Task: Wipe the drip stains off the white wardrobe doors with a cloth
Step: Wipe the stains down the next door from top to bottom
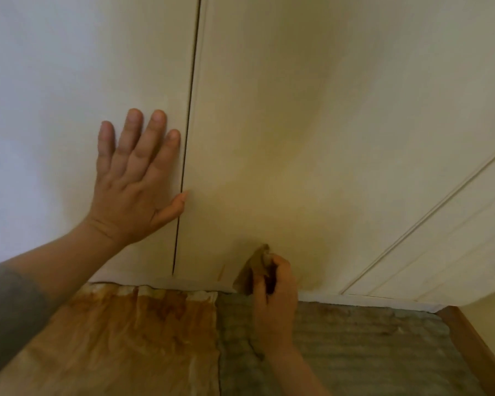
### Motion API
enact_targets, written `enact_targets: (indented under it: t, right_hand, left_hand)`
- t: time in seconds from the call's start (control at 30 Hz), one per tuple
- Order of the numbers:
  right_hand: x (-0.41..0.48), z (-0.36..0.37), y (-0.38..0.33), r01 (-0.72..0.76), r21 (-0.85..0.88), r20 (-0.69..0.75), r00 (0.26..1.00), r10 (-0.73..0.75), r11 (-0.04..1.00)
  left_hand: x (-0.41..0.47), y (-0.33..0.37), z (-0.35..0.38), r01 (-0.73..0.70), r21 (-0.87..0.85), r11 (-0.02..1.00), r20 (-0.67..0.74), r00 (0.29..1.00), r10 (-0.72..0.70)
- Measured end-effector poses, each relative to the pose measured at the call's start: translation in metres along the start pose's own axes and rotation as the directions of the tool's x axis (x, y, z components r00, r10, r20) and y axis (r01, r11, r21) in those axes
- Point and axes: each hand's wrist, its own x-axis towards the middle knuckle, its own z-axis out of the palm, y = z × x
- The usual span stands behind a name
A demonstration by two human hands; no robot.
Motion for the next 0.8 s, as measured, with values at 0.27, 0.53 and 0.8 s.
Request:
enact_targets:
  t: [0.27, 0.53, 0.8]
  right_hand:
    - [0.017, 0.072, -0.007, 0.565, -0.126, 0.138, 0.824, -0.549, 0.815]
    - [-0.027, 0.112, 0.048, 0.68, -0.228, 0.62, 0.653, -0.435, 0.697]
    - [-0.026, 0.064, 0.01, 0.504, -0.223, 0.181, 0.863, -0.472, 0.835]
  left_hand:
    - [-0.02, -0.017, 0.001, -0.083, 0.042, 0.996, 0.005, 0.997, 0.082]
    - [-0.023, -0.022, 0.019, -0.084, 0.076, 0.993, -0.112, 0.989, 0.093]
    - [-0.024, -0.025, 0.026, -0.083, 0.094, 0.992, -0.152, 0.984, 0.096]
